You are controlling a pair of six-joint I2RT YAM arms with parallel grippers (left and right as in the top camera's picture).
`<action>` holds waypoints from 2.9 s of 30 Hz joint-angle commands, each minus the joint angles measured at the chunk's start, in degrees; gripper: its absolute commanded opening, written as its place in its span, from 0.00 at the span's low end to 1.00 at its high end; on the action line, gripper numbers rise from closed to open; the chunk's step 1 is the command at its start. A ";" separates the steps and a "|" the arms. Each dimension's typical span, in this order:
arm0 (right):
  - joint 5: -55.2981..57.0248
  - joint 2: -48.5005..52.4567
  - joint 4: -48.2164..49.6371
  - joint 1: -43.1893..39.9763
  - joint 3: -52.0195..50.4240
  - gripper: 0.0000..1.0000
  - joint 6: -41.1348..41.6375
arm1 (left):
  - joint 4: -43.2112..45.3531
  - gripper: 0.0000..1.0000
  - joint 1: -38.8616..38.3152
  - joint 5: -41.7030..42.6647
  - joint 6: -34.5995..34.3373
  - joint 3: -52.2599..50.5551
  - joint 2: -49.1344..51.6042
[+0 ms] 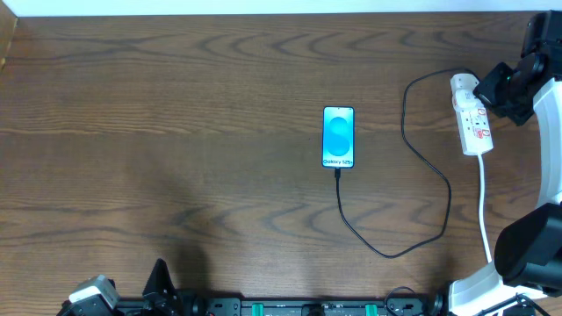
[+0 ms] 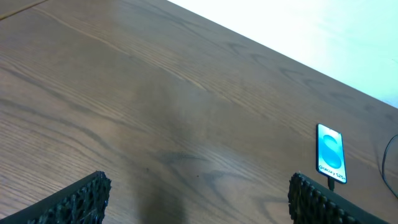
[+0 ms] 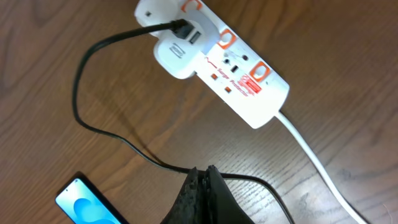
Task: Plug charger to phone and switch on socket
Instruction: 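Position the right gripper tip over the orange switch beside the charger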
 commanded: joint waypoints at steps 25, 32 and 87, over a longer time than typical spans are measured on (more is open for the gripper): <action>5.66 12.44 4.02 -4.44 1.11 0.01 6.27 | -0.04 0.91 0.28 -0.35 0.15 -0.11 -0.50; 5.20 14.99 6.62 -4.92 1.11 0.01 6.45 | -0.04 0.91 0.28 -0.35 0.15 -0.11 -0.50; 8.24 19.32 14.69 -4.98 1.11 0.01 6.40 | -0.04 0.91 0.28 -0.35 0.13 -0.11 -0.50</action>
